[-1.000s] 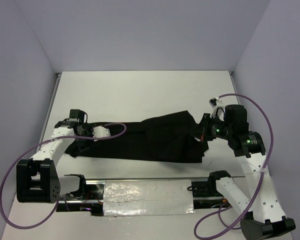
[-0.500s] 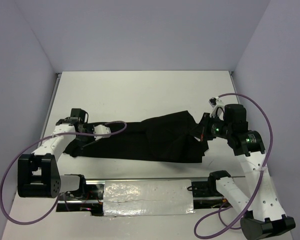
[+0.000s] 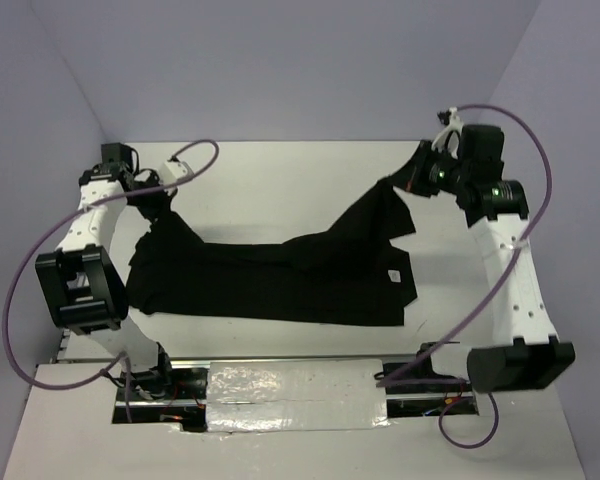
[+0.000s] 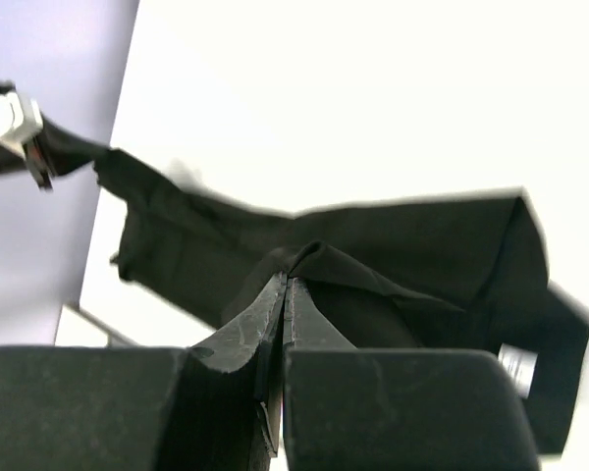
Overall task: Fold and stack the long sleeve shirts
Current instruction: Fold the shirt
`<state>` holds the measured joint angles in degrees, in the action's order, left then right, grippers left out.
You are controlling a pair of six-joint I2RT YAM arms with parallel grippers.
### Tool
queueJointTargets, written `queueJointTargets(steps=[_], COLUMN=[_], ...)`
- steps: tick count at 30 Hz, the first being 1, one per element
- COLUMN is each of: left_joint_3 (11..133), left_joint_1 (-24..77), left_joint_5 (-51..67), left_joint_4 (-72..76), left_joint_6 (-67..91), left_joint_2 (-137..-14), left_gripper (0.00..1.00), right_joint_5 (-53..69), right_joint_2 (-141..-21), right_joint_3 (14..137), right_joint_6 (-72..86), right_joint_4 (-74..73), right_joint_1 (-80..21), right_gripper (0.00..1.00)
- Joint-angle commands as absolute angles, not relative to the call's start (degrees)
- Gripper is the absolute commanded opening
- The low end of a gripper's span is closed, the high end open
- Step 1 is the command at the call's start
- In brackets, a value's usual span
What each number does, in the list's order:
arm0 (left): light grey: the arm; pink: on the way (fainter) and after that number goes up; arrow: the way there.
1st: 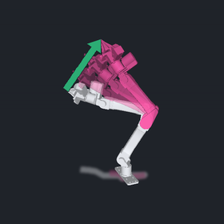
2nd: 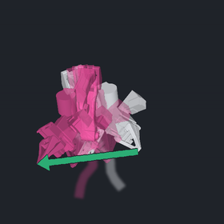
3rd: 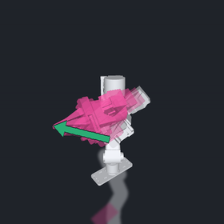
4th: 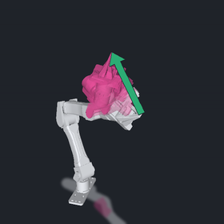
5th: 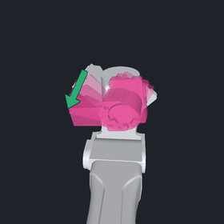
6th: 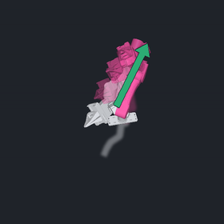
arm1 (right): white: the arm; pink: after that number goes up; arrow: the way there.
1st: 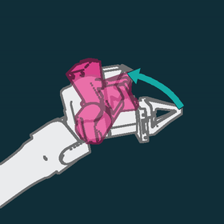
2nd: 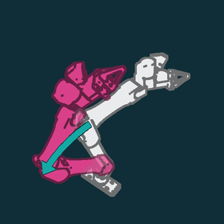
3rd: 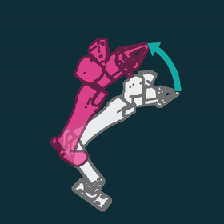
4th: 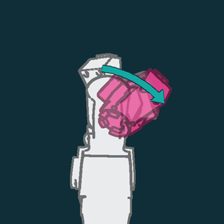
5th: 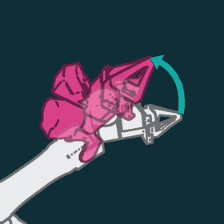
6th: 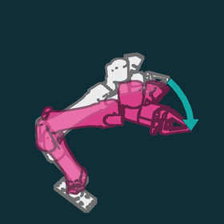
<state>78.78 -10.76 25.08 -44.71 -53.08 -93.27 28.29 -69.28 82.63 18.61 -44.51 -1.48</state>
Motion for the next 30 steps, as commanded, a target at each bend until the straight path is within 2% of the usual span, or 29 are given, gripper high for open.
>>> queueJointTargets(steps=[1, 8, 12, 17, 22, 26, 30], left_joint_3=[86.12, 98.16, 100.02, 99.41, 95.98, 91.85, 89.13], left_joint_1=[-12.39, -14.5, -15.29, -15.91, -17.22, -19.68, -21.62], left_joint_5=[32.33, 35.68, 36.91, 37.97, 41.39, 46.58, 48.77], left_joint_4=[-42.46, -29.73, -25.14, -21.62, -23.55, -30.38, -39.86], left_joint_6=[-47.04, -36.83, -34.46, -32.87, -36.82, -48.84, -61.59], left_joint_2=[-98.16, -106.77, -109.24, -110.48, -110.04, -107.93, -105.74], left_gripper=[0.0, 0.0, 0.0, 0.0, 0.0, 0.0, 0.0], right_joint_5=[29.97, 30.23, 31.03, 31.64, 32.78, 35.06, 35.68], right_joint_2=[-77.3, -93.32, -98.33, -103.0, -99.69, -93.27, -85.11], right_joint_3=[90.51, 108.61, 117.66, 123.31, 116.91, 105.42, 99.94], right_joint_6=[19.6, 23.81, 28.2, 30.93, 31.12, 28.04, 23.21], right_joint_4=[-36.39, -33.14, -30.33, -28.65, -26.9, -25.93, -30.3], right_joint_1=[-0.44, 3.34, 3.78, 3.87, 3.52, 2.99, 3.08], right_gripper=[0.0, 0.0, 0.0, 0.0, 0.0, 0.0, 0.0])
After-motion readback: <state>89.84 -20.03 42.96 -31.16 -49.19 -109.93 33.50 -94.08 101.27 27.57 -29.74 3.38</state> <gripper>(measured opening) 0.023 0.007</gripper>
